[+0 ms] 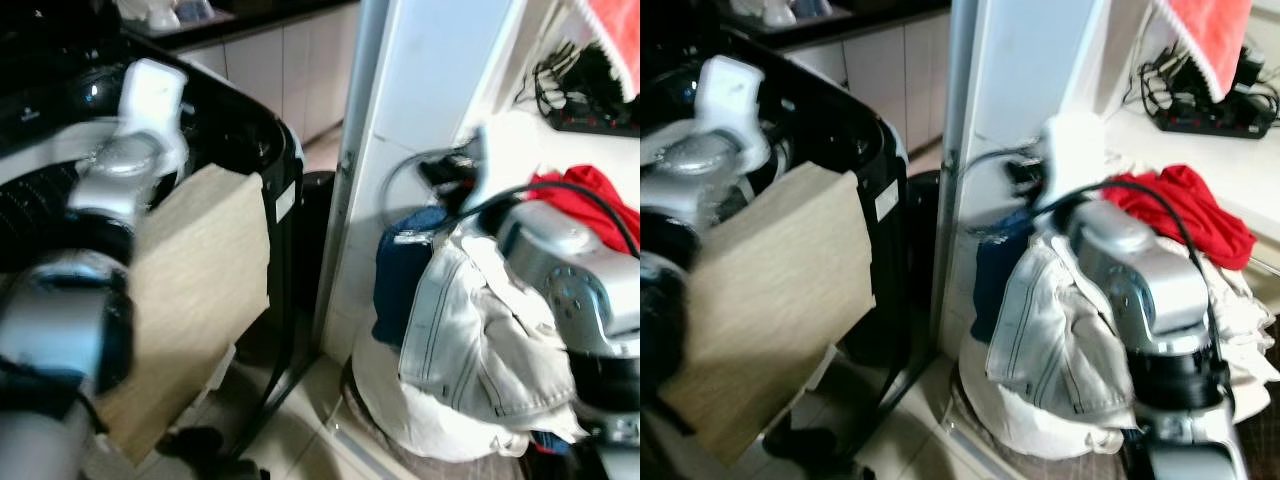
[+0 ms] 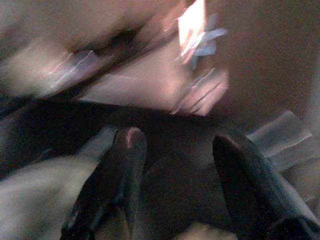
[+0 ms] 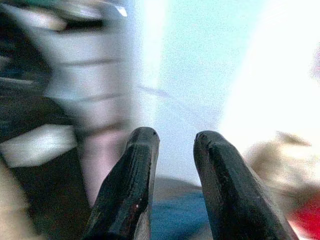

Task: Clothes washing

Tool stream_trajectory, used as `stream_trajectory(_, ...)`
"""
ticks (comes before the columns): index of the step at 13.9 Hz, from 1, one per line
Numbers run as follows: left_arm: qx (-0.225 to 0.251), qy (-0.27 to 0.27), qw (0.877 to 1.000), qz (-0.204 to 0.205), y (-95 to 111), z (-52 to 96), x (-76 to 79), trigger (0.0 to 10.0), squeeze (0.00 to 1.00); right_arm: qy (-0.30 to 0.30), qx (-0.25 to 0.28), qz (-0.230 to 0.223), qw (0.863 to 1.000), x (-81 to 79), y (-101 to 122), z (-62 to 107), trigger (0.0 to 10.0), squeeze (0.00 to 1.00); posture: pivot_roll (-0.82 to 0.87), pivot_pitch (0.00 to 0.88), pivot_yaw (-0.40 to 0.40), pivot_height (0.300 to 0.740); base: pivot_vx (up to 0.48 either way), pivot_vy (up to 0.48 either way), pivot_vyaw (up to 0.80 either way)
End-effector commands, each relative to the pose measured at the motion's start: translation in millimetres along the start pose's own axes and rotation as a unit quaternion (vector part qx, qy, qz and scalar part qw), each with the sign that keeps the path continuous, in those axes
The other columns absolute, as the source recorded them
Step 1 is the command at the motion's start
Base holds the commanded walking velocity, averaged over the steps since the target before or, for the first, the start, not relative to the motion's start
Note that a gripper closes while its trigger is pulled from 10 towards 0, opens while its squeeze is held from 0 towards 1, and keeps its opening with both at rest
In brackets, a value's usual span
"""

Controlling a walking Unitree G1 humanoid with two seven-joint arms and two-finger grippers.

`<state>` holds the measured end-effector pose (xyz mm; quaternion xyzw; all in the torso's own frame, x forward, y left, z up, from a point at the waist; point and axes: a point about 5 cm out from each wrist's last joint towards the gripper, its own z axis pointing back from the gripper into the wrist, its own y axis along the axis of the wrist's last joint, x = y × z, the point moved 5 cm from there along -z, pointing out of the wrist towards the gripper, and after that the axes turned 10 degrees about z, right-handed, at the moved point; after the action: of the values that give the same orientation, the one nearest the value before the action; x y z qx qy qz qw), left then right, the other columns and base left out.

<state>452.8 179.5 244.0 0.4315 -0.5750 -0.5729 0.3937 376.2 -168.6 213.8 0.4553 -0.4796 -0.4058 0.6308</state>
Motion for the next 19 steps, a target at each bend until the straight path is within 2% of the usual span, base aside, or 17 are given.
stream_trajectory(1, 0.025, -0.083, 0.996, 0.008, 7.9, 2.2, 30.3, 10.0, 0.00, -0.068, 0.003, 0.023, 0.997, 31.4, -0.2, -3.5, 10.0, 1.00, -0.08, 0.013, -0.022, 0.740, 0.000, 0.000, 0.00)
stream_trajectory(2, 0.027, -0.100, 0.995, 0.009, 8.0, 3.9, 37.1, 10.0, 0.00, -0.079, 0.001, 0.028, 0.997, 36.5, -1.9, -4.4, 10.0, 1.00, -0.08, 0.012, -0.023, 0.740, 0.000, 0.000, 0.00)
stream_trajectory(4, 0.041, -0.199, 0.979, 0.009, 9.1, 22.0, 80.9, 10.0, 0.00, -0.142, -0.019, 0.059, 0.988, 76.5, -8.3, -11.9, 10.0, 1.00, -0.08, 0.014, -0.022, 0.740, 0.000, 0.000, 0.00)
stream_trajectory(5, 0.038, -0.221, 0.974, 0.010, 6.6, 27.8, 90.6, 10.0, 0.00, -0.156, -0.027, 0.062, 0.985, 87.8, -11.2, -13.6, 10.0, 1.00, -0.08, 0.013, -0.022, 0.740, 0.000, 0.000, 0.00)
stream_trajectory(6, 0.035, -0.264, 0.964, 0.015, 3.2, 41.2, 107.1, 10.0, 0.00, -0.183, -0.039, 0.064, 0.980, 108.0, -17.7, -16.1, 10.0, 1.00, -0.07, 0.012, -0.023, 0.740, 0.000, 0.000, 0.00)
stream_trajectory(7, 0.032, -0.292, 0.956, 0.022, 1.5, 52.0, 118.1, 10.0, 0.00, -0.195, -0.048, 0.068, 0.977, 120.8, -22.7, -16.3, 10.0, 1.00, -0.07, 0.012, -0.022, 0.740, 0.000, 0.000, 0.00)
stream_trajectory(9, 0.029, -0.309, 0.950, 0.029, 1.3, 60.8, 126.0, 10.0, 0.00, -0.207, -0.056, 0.076, 0.974, 131.1, -25.8, -15.1, 10.0, 1.00, -0.07, 0.010, -0.024, 0.740, 0.000, 0.000, 0.00)
stream_trajectory(10, 0.018, -0.333, 0.942, 0.047, 0.8, 73.0, 135.2, 10.0, 0.00, -0.220, -0.075, 0.081, 0.969, 144.4, -32.5, -12.9, 10.0, 1.00, -0.07, 0.010, -0.024, 0.740, 0.000, 0.000, 0.00)
stream_trajectory(11, 0.012, -0.343, 0.938, 0.050, 0.0, 78.3, 139.0, 10.0, 0.00, -0.225, -0.090, 0.083, 0.967, 150.0, -37.9, -11.4, 10.0, 1.00, -0.07, 0.010, -0.024, 0.740, 0.000, 0.000, 0.00)
stream_trajectory(12, -0.003, -0.362, 0.931, 0.053, -3.4, 88.8, 145.7, 10.0, 0.00, -0.224, -0.121, 0.085, 0.963, 156.0, -51.2, -9.6, 10.0, 0.00, -0.07, 0.007, -0.025, 0.740, 0.000, 0.000, 0.00)
stream_trajectory(13, -0.016, -0.382, 0.922, 0.056, -6.0, 98.0, 152.8, 10.0, 0.00, -0.210, -0.151, 0.066, 0.964, 157.0, -66.5, -7.7, 10.0, 0.00, -0.07, 0.010, -0.025, 0.740, 0.000, 0.000, 0.00)
stream_trajectory(15, -0.023, -0.389, 0.919, 0.057, -6.6, 102.9, 158.5, 10.0, 0.00, -0.185, -0.167, 0.032, 0.968, 152.7, -82.2, -7.9, 10.0, 0.00, -0.07, 0.012, -0.024, 0.740, 0.000, 0.000, 0.00)
stream_trajectory(19, -0.037, -0.398, 0.914, 0.065, -7.0, 108.0, 164.6, 10.0, 0.00, -0.162, -0.182, -0.007, 0.970, 145.2, -96.8, -9.0, 10.0, 0.00, -0.07, 0.014, -0.027, 0.740, 0.000, 0.000, 0.00)
